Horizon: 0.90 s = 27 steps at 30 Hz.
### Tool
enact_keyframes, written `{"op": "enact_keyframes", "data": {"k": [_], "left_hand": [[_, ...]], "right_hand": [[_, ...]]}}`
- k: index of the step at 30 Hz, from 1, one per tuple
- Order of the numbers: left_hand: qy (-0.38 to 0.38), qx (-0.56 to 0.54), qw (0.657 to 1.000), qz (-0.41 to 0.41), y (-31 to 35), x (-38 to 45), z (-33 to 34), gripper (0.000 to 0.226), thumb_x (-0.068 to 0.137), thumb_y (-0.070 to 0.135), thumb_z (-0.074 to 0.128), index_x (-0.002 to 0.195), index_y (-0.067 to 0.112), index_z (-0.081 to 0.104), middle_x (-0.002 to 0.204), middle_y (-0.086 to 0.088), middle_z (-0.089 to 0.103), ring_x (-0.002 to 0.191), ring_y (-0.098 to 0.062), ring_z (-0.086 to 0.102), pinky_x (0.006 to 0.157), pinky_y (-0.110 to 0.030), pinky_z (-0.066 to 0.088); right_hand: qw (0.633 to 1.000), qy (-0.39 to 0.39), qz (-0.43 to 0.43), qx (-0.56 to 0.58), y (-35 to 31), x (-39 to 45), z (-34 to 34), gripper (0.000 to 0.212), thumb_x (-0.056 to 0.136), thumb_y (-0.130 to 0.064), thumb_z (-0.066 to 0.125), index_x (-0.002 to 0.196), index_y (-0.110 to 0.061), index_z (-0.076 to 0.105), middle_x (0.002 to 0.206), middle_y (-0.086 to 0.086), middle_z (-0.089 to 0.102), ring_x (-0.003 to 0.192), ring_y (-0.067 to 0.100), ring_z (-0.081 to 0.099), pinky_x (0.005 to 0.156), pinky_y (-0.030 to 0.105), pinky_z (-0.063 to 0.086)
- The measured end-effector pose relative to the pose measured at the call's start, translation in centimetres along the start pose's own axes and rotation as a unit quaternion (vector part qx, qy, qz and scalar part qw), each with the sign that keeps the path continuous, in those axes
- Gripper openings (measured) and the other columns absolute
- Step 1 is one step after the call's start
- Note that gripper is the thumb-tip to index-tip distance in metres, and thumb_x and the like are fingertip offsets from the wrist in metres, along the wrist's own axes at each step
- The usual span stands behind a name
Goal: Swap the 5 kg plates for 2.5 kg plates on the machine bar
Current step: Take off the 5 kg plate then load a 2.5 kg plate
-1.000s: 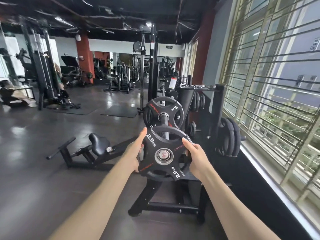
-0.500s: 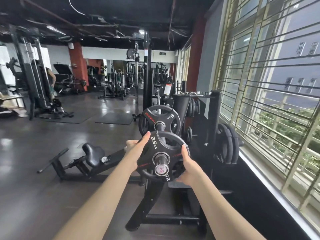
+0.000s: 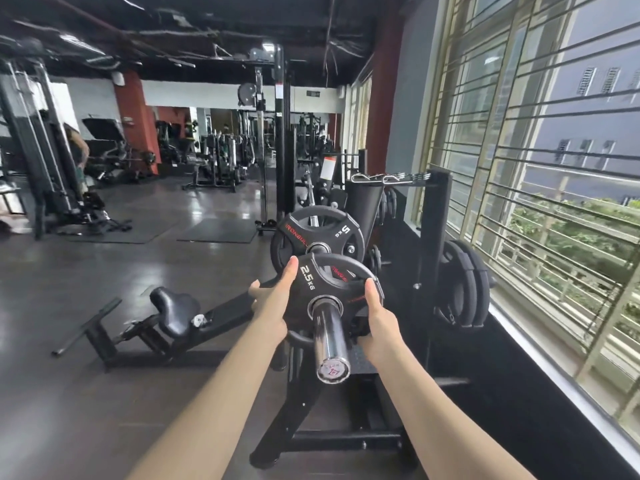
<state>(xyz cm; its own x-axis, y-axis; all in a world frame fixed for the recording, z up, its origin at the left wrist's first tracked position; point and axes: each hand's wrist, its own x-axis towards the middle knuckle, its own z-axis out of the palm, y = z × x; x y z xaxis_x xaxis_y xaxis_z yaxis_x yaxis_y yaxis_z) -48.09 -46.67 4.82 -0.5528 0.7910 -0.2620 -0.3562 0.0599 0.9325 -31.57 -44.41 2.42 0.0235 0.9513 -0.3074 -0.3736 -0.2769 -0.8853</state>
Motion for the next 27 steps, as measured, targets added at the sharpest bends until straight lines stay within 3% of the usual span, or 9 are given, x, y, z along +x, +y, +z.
{"op": "enact_keyframes", "data": {"k": [3, 5, 8, 14, 19, 22, 24, 25, 27], "left_hand": [[0.0, -0.007, 1.0, -0.001, 0.5, 2.8, 1.2, 0.14, 0.039, 0.079, 0.082, 0.154, 0.034, 0.017, 0.158, -0.007, 0.032, 0.138, -0.033, 0.041, 0.113, -0.058, 0.035], [0.004, -0.011, 1.0, 0.002, 0.9, 4.9, 2.1, 0.145, 0.031, 0.083, 0.082, 0.153, 0.036, 0.019, 0.155, -0.007, 0.037, 0.134, -0.034, 0.046, 0.109, -0.058, 0.04], [0.014, -0.02, 1.0, 0.005, 1.3, 8.1, 3.4, 0.156, 0.016, 0.085, 0.081, 0.152, 0.039, 0.02, 0.152, -0.007, 0.041, 0.128, -0.035, 0.051, 0.103, -0.058, 0.046], [0.065, -0.023, 0.997, 0.032, 2.1, 13.8, 6.8, 0.145, 0.038, 0.079, 0.083, 0.155, 0.038, 0.007, 0.161, -0.007, 0.027, 0.14, -0.035, 0.039, 0.112, -0.06, 0.035], [0.109, -0.034, 0.993, 0.031, 3.0, 17.4, 8.7, 0.14, 0.055, 0.069, 0.085, 0.157, 0.039, -0.006, 0.165, -0.004, 0.015, 0.145, -0.033, 0.033, 0.113, -0.059, 0.034], [0.096, -0.027, 0.995, 0.018, 3.3, 18.6, 8.9, 0.147, 0.048, 0.073, 0.085, 0.155, 0.043, -0.009, 0.167, -0.003, 0.013, 0.148, -0.037, 0.027, 0.113, -0.063, 0.032], [0.096, -0.019, 0.995, 0.015, 3.4, 19.0, 8.8, 0.141, 0.054, 0.07, 0.085, 0.156, 0.043, -0.009, 0.168, -0.002, 0.009, 0.149, -0.037, 0.023, 0.113, -0.063, 0.031], [0.091, -0.024, 0.995, 0.019, 3.5, 19.1, 8.9, 0.14, 0.055, 0.069, 0.085, 0.156, 0.043, -0.008, 0.168, -0.002, 0.009, 0.149, -0.037, 0.023, 0.112, -0.064, 0.031], [0.074, -0.033, 0.996, 0.024, 3.5, 18.7, 8.9, 0.144, 0.045, 0.073, 0.086, 0.155, 0.045, -0.003, 0.166, -0.003, 0.014, 0.146, -0.037, 0.029, 0.112, -0.065, 0.031]], "right_hand": [[1.0, 0.006, 0.009, 0.004, -0.5, 3.2, 1.1, 0.068, 0.079, -0.06, 0.076, 0.117, -0.005, 0.066, 0.103, 0.013, 0.075, 0.083, 0.028, 0.072, 0.06, 0.029, 0.053], [1.0, 0.005, 0.028, -0.012, -1.0, 5.1, 1.8, 0.072, 0.077, -0.062, 0.076, 0.12, -0.006, 0.062, 0.104, 0.009, 0.072, 0.086, 0.025, 0.069, 0.064, 0.03, 0.054], [0.998, -0.001, 0.055, -0.026, -1.6, 8.8, 2.9, 0.089, 0.066, -0.07, 0.078, 0.124, -0.008, 0.053, 0.115, 0.009, 0.067, 0.101, 0.03, 0.067, 0.09, 0.043, 0.057], [0.998, -0.018, 0.053, -0.016, -2.1, 16.2, 5.5, 0.125, 0.028, -0.084, 0.081, 0.129, -0.012, 0.058, 0.12, 0.008, 0.068, 0.106, 0.033, 0.067, 0.097, 0.049, 0.055], [0.997, -0.032, 0.057, -0.036, -4.3, 19.2, 7.1, 0.127, 0.038, -0.082, 0.079, 0.14, -0.013, 0.05, 0.128, 0.004, 0.063, 0.11, 0.029, 0.062, 0.091, 0.04, 0.053], [0.995, -0.043, 0.069, -0.058, -5.1, 19.8, 7.4, 0.108, 0.068, -0.07, 0.078, 0.148, -0.008, 0.041, 0.139, 0.007, 0.057, 0.112, 0.027, 0.059, 0.074, 0.031, 0.05], [0.995, -0.057, 0.067, -0.04, -5.1, 20.4, 7.1, 0.093, 0.075, -0.061, 0.08, 0.142, -0.004, 0.049, 0.13, 0.007, 0.063, 0.104, 0.025, 0.065, 0.058, 0.027, 0.052], [0.995, -0.074, 0.06, -0.027, -5.2, 20.5, 7.0, 0.089, 0.074, -0.058, 0.081, 0.138, -0.003, 0.053, 0.124, 0.006, 0.067, 0.102, 0.025, 0.068, 0.056, 0.028, 0.055], [0.994, -0.093, 0.054, -0.006, -5.0, 20.4, 6.8, 0.103, 0.06, -0.066, 0.086, 0.137, -0.005, 0.055, 0.122, 0.007, 0.07, 0.105, 0.028, 0.07, 0.071, 0.039, 0.062]]}}
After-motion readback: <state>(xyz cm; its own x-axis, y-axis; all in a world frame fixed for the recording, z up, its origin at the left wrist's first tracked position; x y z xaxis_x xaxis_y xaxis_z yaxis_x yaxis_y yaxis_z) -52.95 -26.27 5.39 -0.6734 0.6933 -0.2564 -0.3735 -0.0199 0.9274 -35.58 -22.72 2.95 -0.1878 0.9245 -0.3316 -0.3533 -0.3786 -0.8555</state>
